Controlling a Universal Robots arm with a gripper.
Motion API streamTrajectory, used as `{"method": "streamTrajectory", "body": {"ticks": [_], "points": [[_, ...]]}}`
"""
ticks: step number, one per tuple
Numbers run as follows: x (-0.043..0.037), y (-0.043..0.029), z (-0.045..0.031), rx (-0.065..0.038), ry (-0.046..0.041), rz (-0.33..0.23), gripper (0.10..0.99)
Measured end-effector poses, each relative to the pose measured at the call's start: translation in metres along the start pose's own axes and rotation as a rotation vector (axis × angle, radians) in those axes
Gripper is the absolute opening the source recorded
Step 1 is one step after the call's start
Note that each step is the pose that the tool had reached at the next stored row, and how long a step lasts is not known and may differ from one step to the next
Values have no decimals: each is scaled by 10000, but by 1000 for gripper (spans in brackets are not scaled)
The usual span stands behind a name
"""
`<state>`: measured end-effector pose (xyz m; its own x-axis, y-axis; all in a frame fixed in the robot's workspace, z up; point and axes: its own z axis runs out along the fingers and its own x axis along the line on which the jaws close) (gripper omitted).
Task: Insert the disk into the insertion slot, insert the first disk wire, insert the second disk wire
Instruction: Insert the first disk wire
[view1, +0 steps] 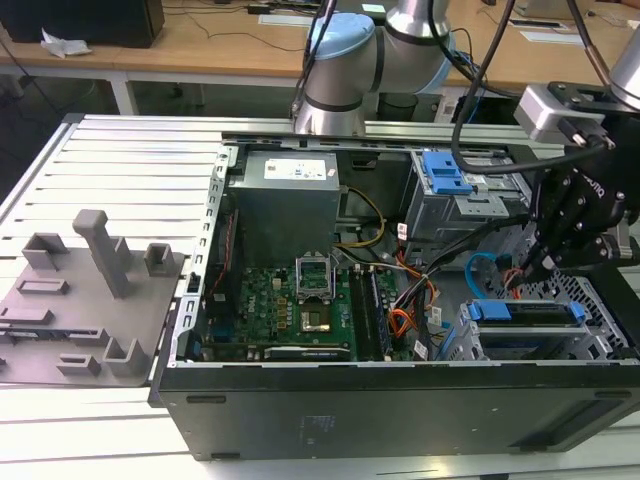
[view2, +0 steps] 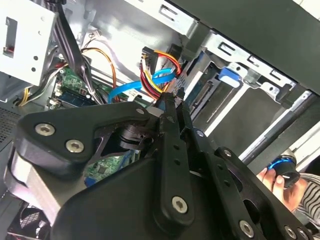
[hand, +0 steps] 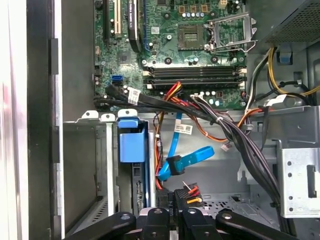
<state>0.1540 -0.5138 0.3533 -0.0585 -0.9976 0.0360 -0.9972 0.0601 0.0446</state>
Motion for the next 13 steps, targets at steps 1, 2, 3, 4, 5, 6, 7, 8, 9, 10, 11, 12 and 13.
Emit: {"method": "streamTrajectory", "body": {"ticks": [1,2,3,4,5,6,7,8,9,10,11,12,13], "points": [[14,-1,1,0,0,0,165],[23,-1,1,0,0,0,165],[35,-2,1,0,1,0,165],[43,-3,1,0,1,0,165],[57,-3,2,0,0,0,165],[66,-4,3,0,0,0,165],[78,-5,3,0,1,0,165],[98,-6,5,0,0,0,165],[106,-7,8,0,-1,0,165],[111,-7,10,0,-3,0,165],[116,-8,20,0,-7,0,165],[121,-10,33,0,-4,2,165],[131,-16,42,1,-2,0,165]]}}
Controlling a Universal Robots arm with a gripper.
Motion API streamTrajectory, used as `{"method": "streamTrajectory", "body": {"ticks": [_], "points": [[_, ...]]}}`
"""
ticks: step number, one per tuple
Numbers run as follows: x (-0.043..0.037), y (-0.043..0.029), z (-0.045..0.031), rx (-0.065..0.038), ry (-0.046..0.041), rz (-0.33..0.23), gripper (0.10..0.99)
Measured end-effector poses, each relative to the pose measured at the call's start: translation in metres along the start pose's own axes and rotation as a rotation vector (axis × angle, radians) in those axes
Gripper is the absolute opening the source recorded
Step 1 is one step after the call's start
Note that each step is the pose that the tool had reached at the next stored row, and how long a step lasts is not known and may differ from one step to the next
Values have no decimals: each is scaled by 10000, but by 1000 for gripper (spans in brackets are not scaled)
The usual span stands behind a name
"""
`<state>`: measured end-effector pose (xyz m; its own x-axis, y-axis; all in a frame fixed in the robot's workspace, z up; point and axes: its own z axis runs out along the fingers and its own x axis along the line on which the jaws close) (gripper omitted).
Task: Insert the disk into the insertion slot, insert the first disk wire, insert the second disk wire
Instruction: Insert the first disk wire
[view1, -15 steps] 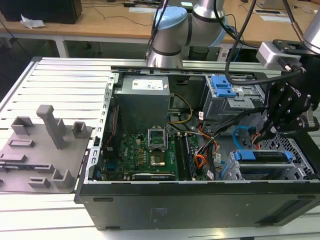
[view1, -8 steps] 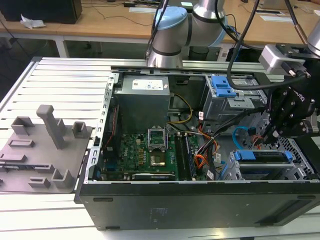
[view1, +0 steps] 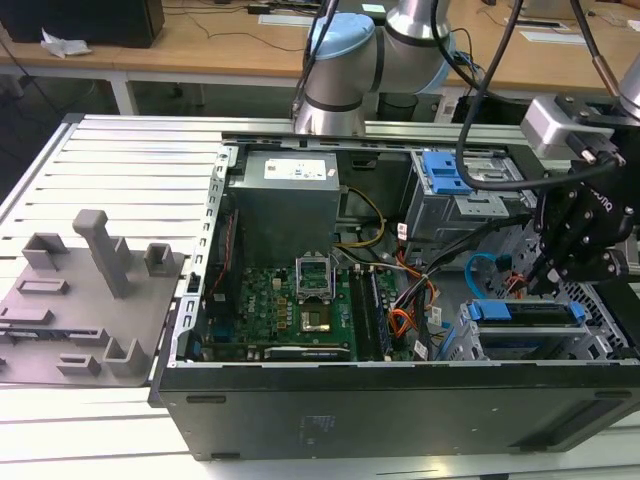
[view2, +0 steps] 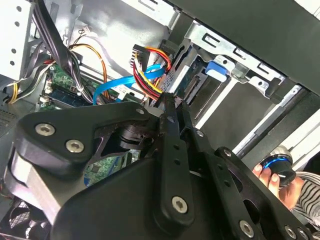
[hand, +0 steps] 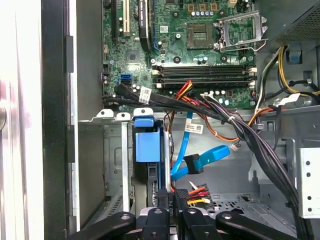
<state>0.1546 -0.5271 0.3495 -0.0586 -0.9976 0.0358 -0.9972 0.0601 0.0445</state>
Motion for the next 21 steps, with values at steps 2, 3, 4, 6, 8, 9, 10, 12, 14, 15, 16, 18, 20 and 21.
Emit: {"method": "streamTrajectory", "body": {"ticks": [2,3,4,6,8,9,10,12,14,15,16,18,20,21], "points": [[28,-7,7,-1,-1,1,165],[59,-18,13,-1,0,-2,165],[76,-27,16,-1,-1,-2,165],[98,-44,26,-2,-2,0,165],[101,-55,34,-3,-11,-1,165],[101,-61,38,-3,-12,-1,165],[100,-74,44,-3,-12,-1,165],[100,-79,55,-3,-10,1,165],[100,-81,70,-3,-14,0,165],[100,-82,76,-3,-17,-1,165],[102,-82,79,-3,-18,-1,165],[106,-91,87,-6,-24,-2,165],[106,-111,121,-3,-16,-1,165],[105,-113,129,-3,-19,-2,165]]}}
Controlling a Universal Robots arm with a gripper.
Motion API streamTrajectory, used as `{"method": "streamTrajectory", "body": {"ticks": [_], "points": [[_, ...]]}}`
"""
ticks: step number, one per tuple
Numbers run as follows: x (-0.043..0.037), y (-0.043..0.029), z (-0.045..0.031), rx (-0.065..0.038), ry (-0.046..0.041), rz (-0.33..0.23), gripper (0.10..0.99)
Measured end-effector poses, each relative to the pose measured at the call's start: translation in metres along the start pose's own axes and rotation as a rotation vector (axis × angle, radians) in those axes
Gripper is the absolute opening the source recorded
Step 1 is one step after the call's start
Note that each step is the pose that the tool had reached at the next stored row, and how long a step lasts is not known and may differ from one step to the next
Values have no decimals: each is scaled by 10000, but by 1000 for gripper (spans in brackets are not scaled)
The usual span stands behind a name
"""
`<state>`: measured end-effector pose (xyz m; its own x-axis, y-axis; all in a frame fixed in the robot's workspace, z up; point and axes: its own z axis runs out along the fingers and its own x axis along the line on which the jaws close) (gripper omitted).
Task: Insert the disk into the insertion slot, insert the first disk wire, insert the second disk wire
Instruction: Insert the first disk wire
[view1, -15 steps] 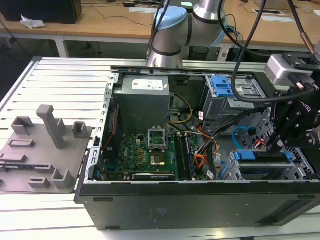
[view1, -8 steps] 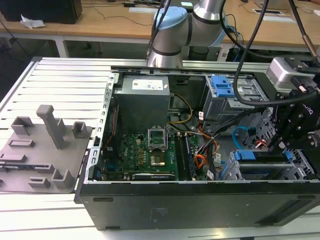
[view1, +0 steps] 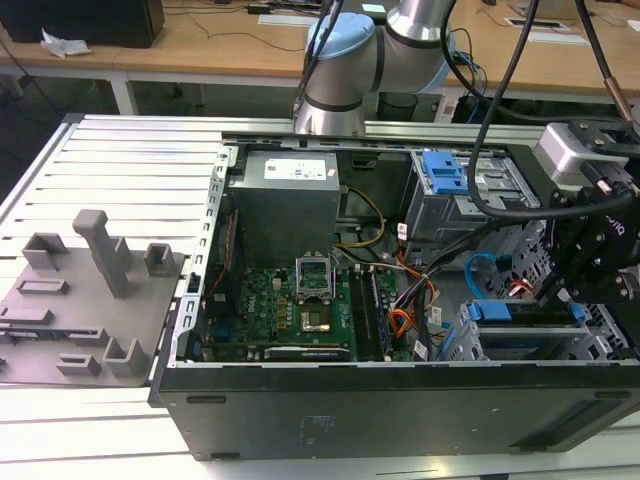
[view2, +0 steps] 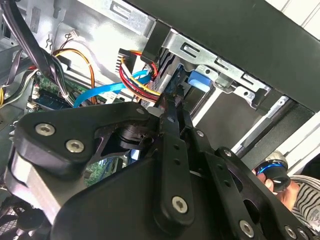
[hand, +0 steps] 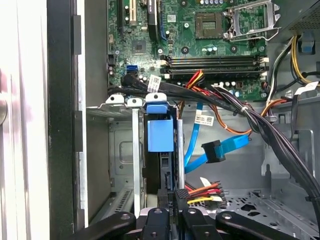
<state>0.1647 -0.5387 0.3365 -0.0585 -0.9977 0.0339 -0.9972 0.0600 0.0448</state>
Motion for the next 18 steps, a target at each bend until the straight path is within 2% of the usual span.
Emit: {"method": "streamTrajectory", "body": {"ticks": [9,10,12,14,16,18], "points": [[-1,-1,19,-5,-19,0,176],[-1,0,12,-3,-4,1,239],[0,-1,13,-3,-3,1,239],[0,0,-16,-3,-4,0,239],[3,4,-85,-3,-5,1,239],[3,5,-105,-3,-4,0,239]]}}
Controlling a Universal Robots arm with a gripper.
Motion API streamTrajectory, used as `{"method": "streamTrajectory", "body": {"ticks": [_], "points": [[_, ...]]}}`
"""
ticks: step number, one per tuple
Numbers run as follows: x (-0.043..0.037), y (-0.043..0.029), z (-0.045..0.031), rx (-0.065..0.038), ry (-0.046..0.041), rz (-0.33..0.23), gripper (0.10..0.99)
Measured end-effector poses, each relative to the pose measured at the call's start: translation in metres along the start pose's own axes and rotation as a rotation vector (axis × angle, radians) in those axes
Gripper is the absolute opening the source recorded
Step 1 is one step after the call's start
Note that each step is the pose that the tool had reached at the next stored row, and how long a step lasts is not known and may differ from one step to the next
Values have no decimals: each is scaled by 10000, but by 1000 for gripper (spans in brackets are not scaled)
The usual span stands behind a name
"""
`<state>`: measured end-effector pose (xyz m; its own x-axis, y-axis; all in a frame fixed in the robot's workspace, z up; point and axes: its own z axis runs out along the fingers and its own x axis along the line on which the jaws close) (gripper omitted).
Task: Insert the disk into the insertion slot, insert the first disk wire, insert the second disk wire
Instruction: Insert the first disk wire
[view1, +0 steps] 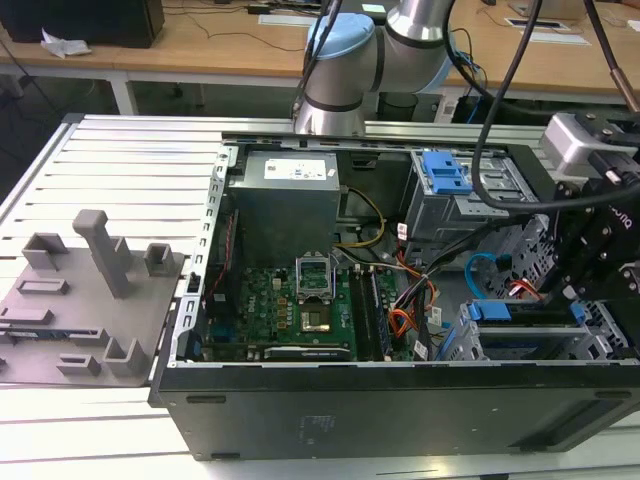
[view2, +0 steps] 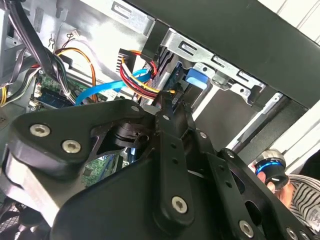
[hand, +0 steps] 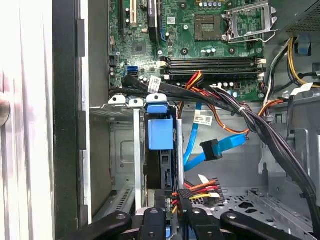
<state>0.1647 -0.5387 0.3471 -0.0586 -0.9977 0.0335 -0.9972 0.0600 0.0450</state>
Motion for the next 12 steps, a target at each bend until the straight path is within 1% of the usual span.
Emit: {"method": "streamTrajectory", "body": {"ticks": [7,10,12], "points": [[4,5,-117,0,-1,0,239],[5,7,-153,0,0,0,239],[5,7,-156,-1,-4,0,239]]}}
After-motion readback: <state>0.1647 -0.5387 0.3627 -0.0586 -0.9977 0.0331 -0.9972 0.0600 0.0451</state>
